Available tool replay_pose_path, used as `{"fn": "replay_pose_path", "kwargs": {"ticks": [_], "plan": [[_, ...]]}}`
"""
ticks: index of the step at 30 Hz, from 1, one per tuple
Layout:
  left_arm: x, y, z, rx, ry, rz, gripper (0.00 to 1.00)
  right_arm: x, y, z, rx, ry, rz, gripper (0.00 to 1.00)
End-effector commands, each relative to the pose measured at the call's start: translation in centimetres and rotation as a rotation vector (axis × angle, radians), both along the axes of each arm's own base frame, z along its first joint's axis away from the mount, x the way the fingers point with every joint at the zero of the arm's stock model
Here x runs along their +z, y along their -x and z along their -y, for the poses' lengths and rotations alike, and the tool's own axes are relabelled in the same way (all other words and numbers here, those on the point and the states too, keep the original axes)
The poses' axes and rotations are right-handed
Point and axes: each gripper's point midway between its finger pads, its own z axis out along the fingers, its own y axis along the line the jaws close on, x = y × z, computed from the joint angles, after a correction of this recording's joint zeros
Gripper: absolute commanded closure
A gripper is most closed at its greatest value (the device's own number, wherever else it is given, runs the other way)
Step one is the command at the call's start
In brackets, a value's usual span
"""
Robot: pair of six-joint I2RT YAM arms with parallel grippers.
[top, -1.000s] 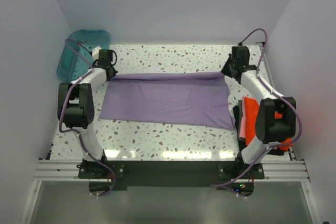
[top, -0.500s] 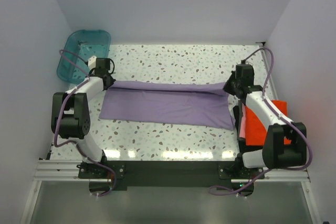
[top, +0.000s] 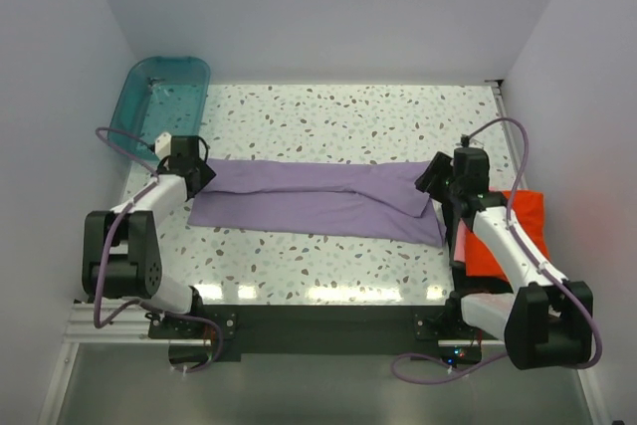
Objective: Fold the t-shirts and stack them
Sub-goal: Fold the tshirt
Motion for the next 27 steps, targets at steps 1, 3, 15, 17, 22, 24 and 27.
{"fn": "replay_pose_path", "kwargs": {"ticks": [1, 3, 15, 17, 22, 24, 27], "plan": [[3.3, -0.3, -0.5, 0.036, 0.038, 0.157, 0.43, 2.5, -0.2, 0.0, 0.023, 0.009, 0.073, 0.34], [3.9, -0.2, -0.2, 0.027, 0.051, 0.183, 0.43, 3.0, -0.3, 0.1, 0.026, 0.017, 0.077, 0.33], [4.7, -3.3, 6.7, -0.18, 0.123, 0.218, 0.53, 2.0, -6.9, -5.5, 0.144, 0.142, 0.007, 0.44], [4.0, -3.7, 8.2, -0.223, 0.136, 0.205, 0.53, 1.4, -7.8, -6.1, 0.142, 0.174, -0.011, 0.45], [1.6, -3.9, 10.6, -0.284, 0.145, 0.148, 0.54, -0.5, -10.4, -9.0, 0.183, 0.224, -0.032, 0.46], [1.5, -4.5, 11.3, -0.297, 0.16, 0.17, 0.55, -1.6, -11.2, -10.2, 0.196, 0.24, -0.045, 0.48], [1.1, -4.5, 12.1, -0.318, 0.161, 0.165, 0.55, -1.9, -12.2, -11.2, 0.186, 0.271, -0.037, 0.48]]}}
